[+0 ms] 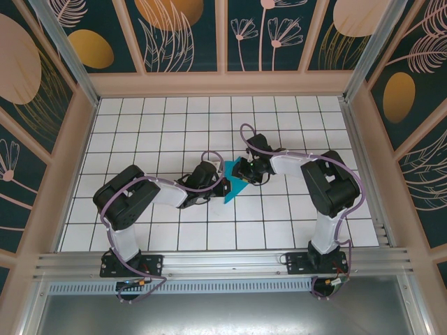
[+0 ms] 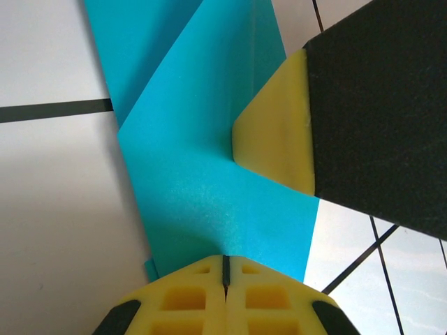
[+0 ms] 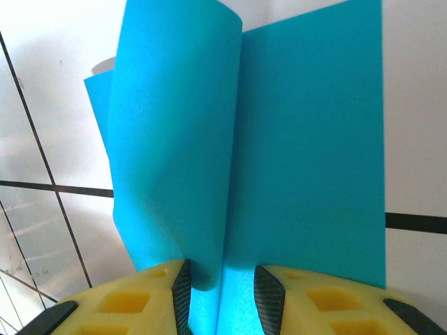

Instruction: Fold a paper plane with a square sheet of paper (pick it up from the middle)

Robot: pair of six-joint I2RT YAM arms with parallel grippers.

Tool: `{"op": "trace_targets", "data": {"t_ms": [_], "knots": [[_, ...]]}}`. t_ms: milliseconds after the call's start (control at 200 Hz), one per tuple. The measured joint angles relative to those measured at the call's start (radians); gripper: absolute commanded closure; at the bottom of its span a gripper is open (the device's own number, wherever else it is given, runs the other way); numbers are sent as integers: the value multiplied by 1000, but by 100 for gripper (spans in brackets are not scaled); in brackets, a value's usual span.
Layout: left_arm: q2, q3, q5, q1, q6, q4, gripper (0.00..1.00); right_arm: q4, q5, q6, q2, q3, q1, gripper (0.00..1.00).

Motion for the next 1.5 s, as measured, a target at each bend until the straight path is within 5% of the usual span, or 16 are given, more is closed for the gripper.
{"op": "trace_targets", "data": {"t_ms": [570, 846, 1501], "knots": [[0, 5, 11, 0, 27, -14, 100, -32, -2, -73, -106, 7, -24, 60], [0, 5, 18, 0, 35, -15, 100, 68, -71, -138, -197, -22, -41, 98], [1, 16, 28, 2, 62, -40, 100, 162, -193, -211, -11, -56, -36, 100]]}}
